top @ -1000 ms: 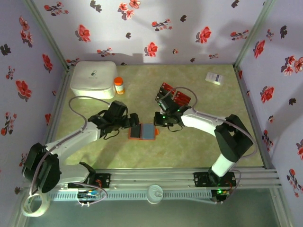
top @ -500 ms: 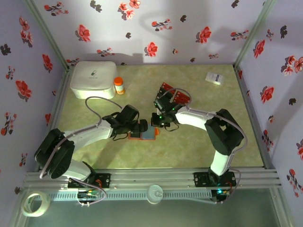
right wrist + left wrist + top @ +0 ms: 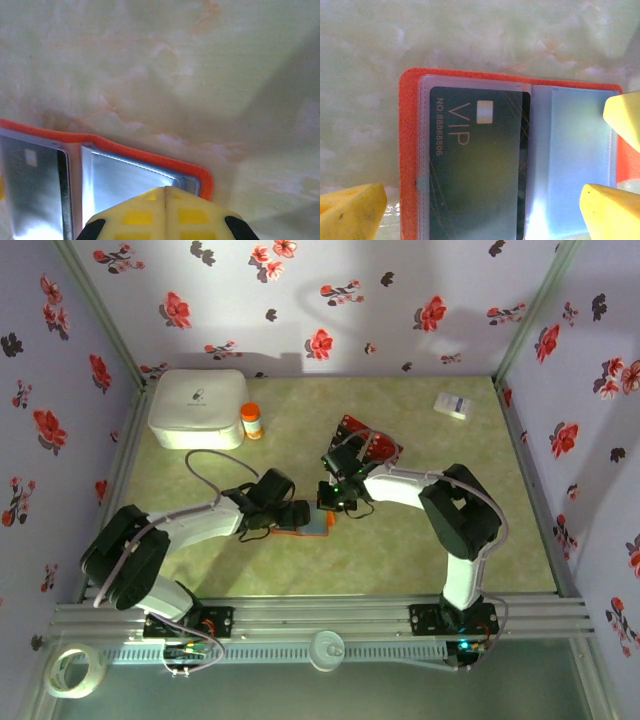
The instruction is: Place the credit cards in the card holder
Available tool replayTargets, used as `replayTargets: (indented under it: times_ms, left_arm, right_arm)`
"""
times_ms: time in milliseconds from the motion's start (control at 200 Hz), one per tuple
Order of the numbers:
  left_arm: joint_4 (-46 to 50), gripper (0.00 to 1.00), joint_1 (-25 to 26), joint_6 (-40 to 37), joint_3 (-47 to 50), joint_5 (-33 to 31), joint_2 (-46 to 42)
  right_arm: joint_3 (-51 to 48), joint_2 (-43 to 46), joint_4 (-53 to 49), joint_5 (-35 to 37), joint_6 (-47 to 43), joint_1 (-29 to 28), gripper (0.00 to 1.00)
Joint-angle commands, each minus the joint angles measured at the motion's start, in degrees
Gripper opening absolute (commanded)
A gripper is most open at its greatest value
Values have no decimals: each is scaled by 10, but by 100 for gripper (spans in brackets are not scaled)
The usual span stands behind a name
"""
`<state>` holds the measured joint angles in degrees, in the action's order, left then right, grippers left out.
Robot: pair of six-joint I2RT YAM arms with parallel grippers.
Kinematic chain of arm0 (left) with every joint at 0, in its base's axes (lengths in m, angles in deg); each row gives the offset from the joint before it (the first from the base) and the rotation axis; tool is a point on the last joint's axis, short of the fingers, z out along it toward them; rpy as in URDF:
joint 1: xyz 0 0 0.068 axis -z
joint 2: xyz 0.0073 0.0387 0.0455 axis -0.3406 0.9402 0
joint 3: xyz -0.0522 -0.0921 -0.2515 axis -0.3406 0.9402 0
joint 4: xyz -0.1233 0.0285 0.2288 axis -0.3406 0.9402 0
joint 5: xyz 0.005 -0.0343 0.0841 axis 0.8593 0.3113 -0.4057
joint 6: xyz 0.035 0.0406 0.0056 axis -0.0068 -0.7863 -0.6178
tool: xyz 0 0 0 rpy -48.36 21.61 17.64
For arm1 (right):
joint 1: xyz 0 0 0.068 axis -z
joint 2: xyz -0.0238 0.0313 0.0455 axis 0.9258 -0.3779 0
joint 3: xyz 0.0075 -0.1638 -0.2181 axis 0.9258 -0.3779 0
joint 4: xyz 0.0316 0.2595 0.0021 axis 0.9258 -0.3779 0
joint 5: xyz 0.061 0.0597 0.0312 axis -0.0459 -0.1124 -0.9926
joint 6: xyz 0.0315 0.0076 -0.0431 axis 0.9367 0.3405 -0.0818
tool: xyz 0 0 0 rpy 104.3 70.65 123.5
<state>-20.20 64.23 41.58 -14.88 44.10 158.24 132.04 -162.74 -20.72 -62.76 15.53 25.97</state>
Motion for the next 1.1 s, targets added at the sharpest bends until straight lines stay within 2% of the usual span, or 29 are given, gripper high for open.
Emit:
replayTargets:
  times_ms: [0, 560, 875, 975, 1095]
  left_arm:
    - [-12, 100, 3, -13, 8, -6, 9]
    - [-33, 100, 7, -21, 21, -9, 29]
    - [-53, 86, 8, -16, 48, -6, 33]
    - [-60, 83, 9, -14, 52, -3, 37]
    - [-64, 81, 10, -10, 55, 0, 42]
  right_arm:
    - [9, -20, 19, -22, 9, -1, 2]
    - [-6, -30, 55, -39, 37, -10, 2]
    - [1, -15, 48, -41, 35, -10, 3]
    - [-1, 3, 47, -37, 36, -9, 7]
    - [-10, 25, 47, -26, 40, -9, 19]
